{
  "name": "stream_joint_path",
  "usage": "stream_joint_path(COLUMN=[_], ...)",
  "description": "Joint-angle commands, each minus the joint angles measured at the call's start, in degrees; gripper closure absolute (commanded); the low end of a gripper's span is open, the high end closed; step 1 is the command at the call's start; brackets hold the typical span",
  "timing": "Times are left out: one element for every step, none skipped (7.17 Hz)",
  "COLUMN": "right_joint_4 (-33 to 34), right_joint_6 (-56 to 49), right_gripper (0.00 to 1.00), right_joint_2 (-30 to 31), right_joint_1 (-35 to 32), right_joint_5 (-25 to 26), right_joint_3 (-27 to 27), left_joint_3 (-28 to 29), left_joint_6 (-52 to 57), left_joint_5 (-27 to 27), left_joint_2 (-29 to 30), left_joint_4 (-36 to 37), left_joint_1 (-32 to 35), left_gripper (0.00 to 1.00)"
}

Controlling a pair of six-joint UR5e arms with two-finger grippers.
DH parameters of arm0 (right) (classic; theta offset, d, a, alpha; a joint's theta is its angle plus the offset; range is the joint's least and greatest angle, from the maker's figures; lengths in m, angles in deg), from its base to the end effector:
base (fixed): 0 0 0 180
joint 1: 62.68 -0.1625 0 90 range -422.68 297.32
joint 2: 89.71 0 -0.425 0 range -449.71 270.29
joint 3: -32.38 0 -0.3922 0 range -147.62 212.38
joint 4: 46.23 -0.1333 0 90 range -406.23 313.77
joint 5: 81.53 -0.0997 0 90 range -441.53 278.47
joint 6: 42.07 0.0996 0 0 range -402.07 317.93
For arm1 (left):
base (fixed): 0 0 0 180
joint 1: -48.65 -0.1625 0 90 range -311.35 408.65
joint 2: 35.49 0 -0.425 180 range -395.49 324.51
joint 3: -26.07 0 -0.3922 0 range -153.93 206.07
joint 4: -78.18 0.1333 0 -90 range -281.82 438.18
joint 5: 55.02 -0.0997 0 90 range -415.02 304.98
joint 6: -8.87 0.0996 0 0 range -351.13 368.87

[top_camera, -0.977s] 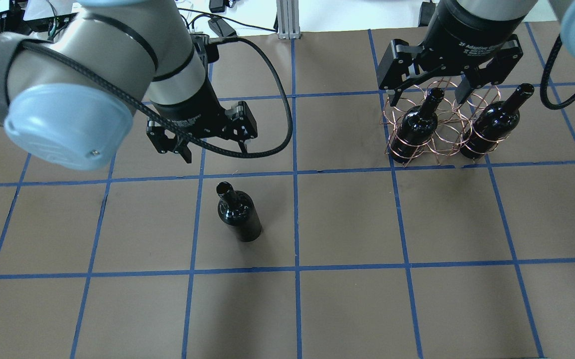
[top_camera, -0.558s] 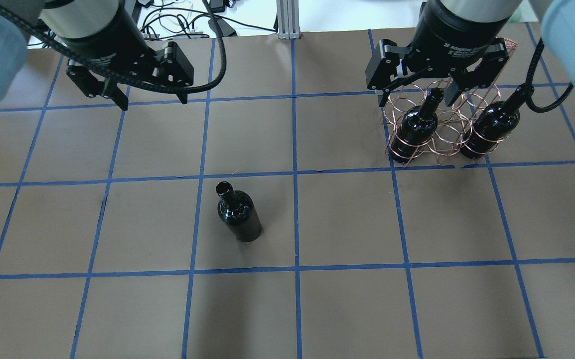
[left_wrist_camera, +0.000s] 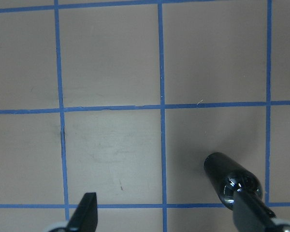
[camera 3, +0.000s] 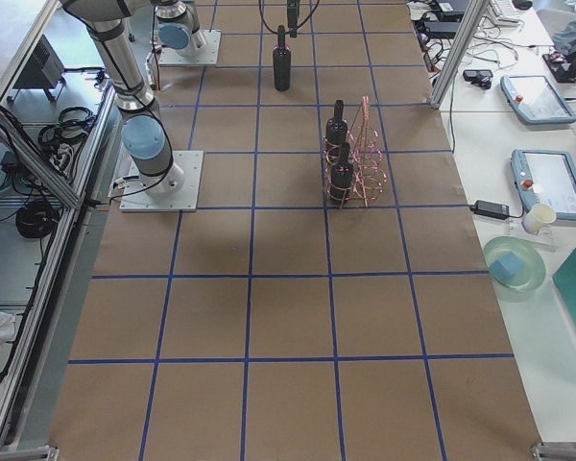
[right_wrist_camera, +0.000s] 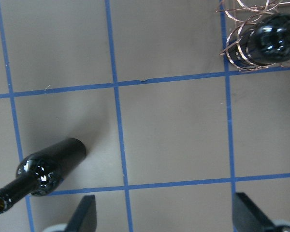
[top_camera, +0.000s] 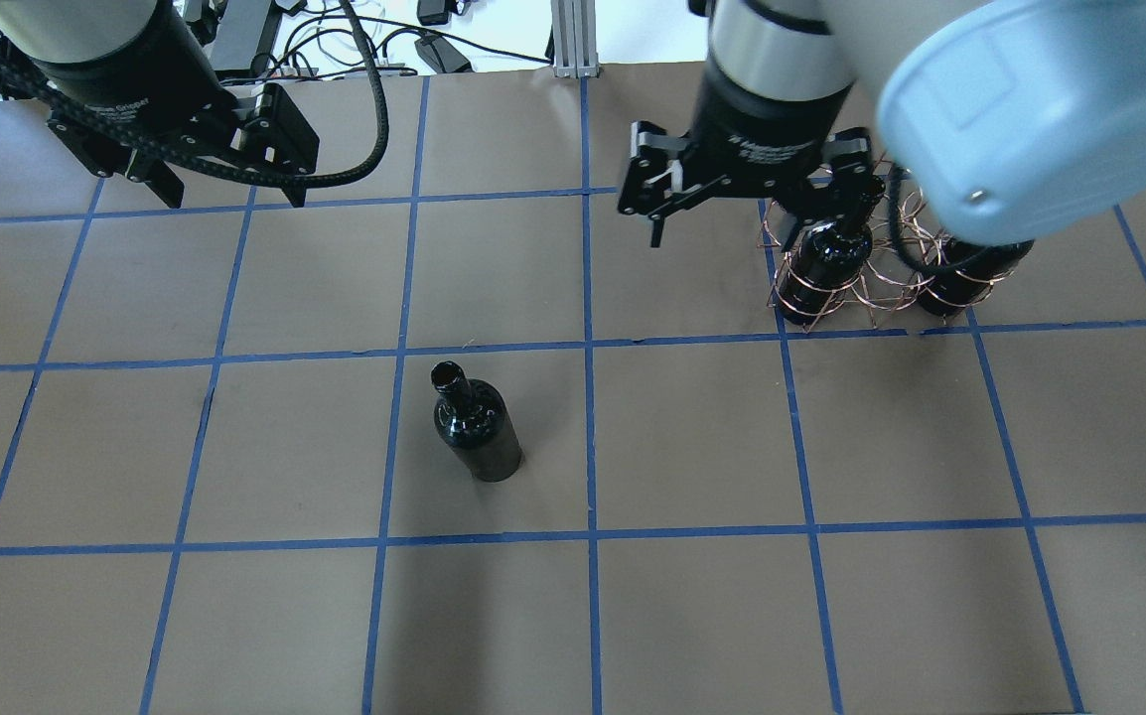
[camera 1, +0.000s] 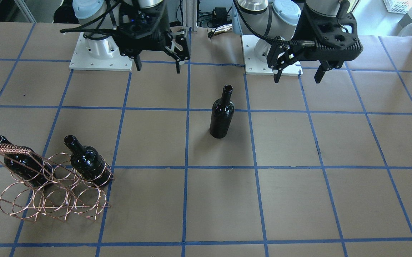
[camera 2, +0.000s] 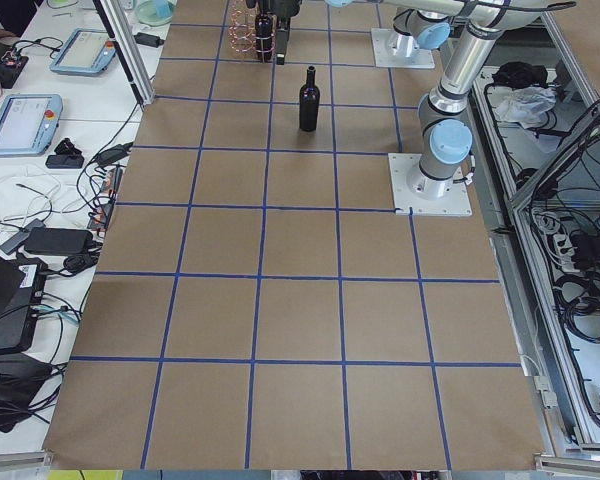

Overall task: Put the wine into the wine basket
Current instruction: 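Raise the left gripper away while the right gripper moves toward the bottle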

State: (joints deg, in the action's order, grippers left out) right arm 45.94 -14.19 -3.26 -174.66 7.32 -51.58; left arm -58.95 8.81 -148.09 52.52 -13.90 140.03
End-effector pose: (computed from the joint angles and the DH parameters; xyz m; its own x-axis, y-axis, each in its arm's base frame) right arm 0.3222 -0.4368 0.5126 -0.9934 0.1001 -0.0557 0.1035 0.9927 -0.0625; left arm -0.1395 -0.4791 0.5442 -0.9984 0.0184 -0.0533 0.0230 0.9961 -0.0853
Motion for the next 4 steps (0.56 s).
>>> stream_joint_path(right_joint_4=[5.3, 6.7, 6.7, 6.7], right_joint_6=[10.0, 12.0, 13.4, 14.5], right_gripper=[0.0, 0.0, 0.0, 0.0], right_joint_2=[-3.7, -5.1, -5.7, -6.0], right_joint_1=[-6.8, -9.1, -9.7, -9.8], right_joint_5=[-0.3, 0.3, 0.1, -0.3], right_joint_3=[-0.1, -0.1, -0.1, -0.2], left_joint_3=[-0.2, -0.2, -0.5, -0.7], left_joint_6=[0.0, 0.0, -0.1, -0.3], left_joint_5=[1.2, 1.2, 1.3, 1.4], left_joint_2=[-0.2, -0.2, -0.2, -0.2], left_joint_4=[0.0, 0.0, 0.0, 0.0], left_joint_1=[0.1, 0.1, 0.1, 0.1], left_gripper=[0.0, 0.0, 0.0, 0.0])
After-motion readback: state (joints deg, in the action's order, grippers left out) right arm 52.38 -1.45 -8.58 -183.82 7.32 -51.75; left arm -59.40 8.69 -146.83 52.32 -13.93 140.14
